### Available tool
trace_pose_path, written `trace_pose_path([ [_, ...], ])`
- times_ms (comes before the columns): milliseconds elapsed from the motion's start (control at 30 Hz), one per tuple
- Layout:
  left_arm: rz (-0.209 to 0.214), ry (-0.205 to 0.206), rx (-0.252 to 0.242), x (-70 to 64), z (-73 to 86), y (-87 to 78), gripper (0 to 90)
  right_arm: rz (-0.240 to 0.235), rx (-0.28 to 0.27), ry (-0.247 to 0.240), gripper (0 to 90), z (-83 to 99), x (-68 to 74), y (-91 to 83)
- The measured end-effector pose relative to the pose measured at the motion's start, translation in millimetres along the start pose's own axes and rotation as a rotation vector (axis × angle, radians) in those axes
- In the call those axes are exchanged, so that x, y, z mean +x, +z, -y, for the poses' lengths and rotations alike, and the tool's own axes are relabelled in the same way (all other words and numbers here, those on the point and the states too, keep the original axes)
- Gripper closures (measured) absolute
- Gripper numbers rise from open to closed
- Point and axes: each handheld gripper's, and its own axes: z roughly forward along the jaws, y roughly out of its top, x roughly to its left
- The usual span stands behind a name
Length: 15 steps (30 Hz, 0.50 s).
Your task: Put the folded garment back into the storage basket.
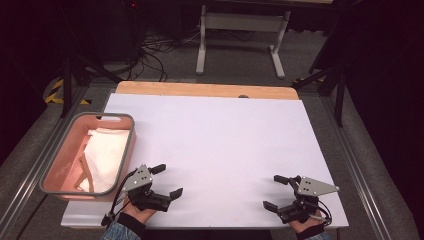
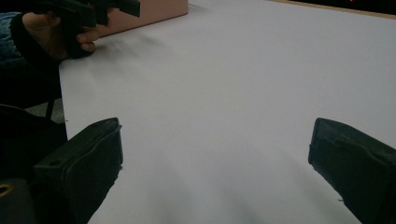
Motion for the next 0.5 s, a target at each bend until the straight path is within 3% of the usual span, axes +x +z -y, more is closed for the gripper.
trace_pose_path([
  [167,-0.003,0.006,-0.001,-0.1,-0.1,-0.3,0.1,0.001,0.001,0.001,3.5,0.0,0.0,0.1],
  [500,-0.011,-0.028,-0.022,1.3,0.2,-2.4,0.1,0.000,-0.002,-0.001,3.5,-0.3,0.1,-0.4],
])
